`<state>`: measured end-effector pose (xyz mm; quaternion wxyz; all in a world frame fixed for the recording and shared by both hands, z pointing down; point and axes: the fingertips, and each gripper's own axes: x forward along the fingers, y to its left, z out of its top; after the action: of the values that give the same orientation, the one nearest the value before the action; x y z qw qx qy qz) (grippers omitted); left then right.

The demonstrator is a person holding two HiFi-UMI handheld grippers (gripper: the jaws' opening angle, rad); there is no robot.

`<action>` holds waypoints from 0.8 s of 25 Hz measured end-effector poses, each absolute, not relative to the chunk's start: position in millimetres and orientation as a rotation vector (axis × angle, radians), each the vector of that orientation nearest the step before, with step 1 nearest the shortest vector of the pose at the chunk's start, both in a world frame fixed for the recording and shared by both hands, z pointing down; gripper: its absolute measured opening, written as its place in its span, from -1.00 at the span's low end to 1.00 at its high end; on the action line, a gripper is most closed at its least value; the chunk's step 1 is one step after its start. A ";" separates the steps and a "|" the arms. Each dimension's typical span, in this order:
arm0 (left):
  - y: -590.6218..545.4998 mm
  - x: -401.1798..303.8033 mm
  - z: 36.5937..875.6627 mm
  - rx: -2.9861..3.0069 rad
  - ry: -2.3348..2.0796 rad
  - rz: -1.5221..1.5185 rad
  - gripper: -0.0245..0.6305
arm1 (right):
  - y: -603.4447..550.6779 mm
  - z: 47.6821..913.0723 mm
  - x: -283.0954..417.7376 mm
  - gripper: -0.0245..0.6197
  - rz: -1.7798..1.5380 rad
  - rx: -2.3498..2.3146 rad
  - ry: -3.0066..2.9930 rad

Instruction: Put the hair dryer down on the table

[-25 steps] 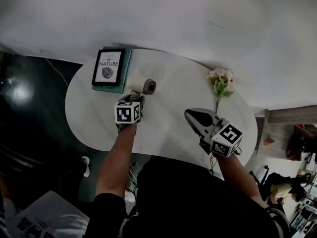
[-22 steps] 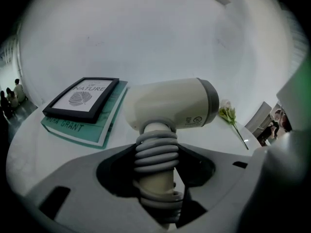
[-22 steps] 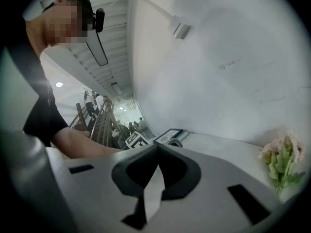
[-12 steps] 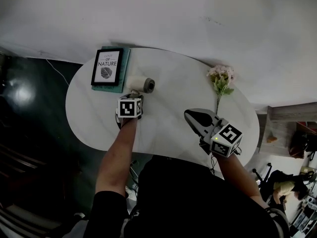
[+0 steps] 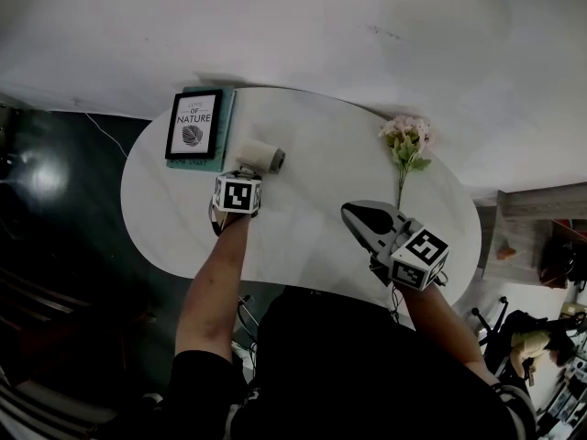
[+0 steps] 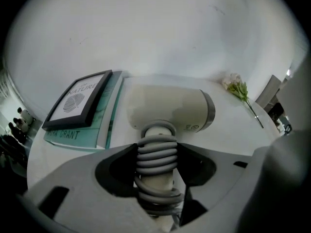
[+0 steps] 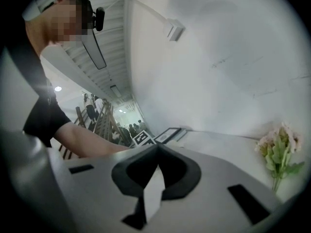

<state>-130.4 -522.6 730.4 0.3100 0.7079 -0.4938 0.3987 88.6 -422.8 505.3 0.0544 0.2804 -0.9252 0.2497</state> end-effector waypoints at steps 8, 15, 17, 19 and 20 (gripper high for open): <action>-520.5 -134.2 709.0 1.869 -1.372 0.998 -0.17 | -416.0 504.5 103.8 -0.90 0.752 0.828 -2.826; -501.1 -122.6 679.6 1.991 -1.369 0.928 0.00 | -412.2 497.0 118.1 -0.90 0.725 0.773 -2.870; -490.7 -120.0 666.2 2.023 -1.380 0.913 0.01 | -410.7 494.1 117.5 -0.90 0.720 0.738 -2.886; -481.6 -118.5 648.6 2.062 -1.412 0.871 0.01 | -408.4 491.1 114.0 -0.90 0.713 0.696 -2.903; -477.0 -116.5 639.4 2.096 -1.422 0.859 0.01 | -406.9 489.3 111.4 -0.90 0.709 0.675 -2.911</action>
<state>-116.5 -477.0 639.4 0.2314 0.7626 -0.5171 0.3124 111.4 -406.9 489.3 0.0353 0.2195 -0.9473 0.2307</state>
